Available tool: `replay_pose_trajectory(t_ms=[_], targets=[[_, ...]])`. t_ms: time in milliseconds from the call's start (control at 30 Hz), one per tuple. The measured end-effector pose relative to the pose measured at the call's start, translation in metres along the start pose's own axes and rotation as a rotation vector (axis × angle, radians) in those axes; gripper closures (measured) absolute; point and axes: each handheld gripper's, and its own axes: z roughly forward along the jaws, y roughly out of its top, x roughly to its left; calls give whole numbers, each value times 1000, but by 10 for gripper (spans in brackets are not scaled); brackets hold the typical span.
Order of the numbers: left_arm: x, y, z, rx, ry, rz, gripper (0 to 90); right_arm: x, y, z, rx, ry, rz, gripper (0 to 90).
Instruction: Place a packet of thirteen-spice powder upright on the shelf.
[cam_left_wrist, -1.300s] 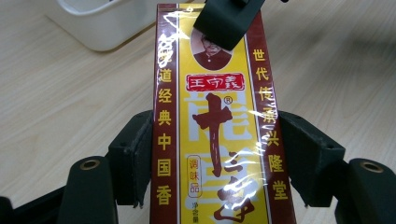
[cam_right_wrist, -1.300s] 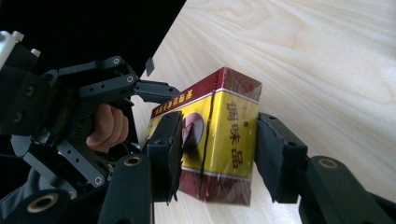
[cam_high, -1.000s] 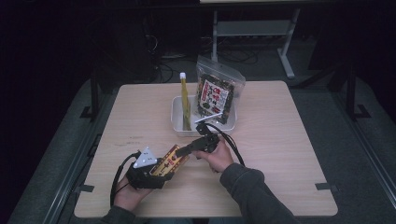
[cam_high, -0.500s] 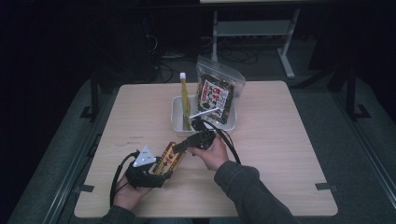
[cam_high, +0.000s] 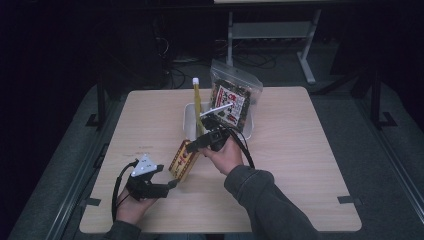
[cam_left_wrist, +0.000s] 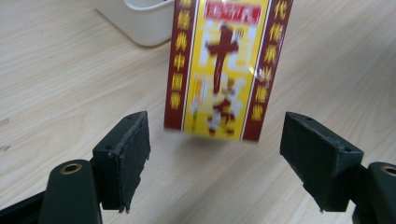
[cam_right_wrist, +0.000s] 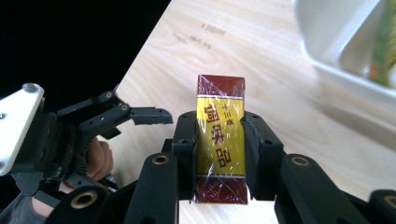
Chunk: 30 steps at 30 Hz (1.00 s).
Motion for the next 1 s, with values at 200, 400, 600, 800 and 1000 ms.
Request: replay_pose_trajectory(t_ms=[200, 400, 600, 800, 1000], targets=[[5, -2, -2, -3, 3, -21, 238, 9, 10, -11, -38, -78, -7, 682], [7, -5, 0, 2, 3, -27, 238, 21, 22, -22, -80, -146, -18, 682], [10, -6, 1, 0, -11, -35, 237, 31, 35, -33, -138, -193, -18, 682], [10, -6, 1, -2, -21, -37, 237, 40, 50, -39, -184, -246, -17, 681], [11, -7, 3, 3, -31, -47, 238, 46, 65, -45, -236, -296, 0, 681]])
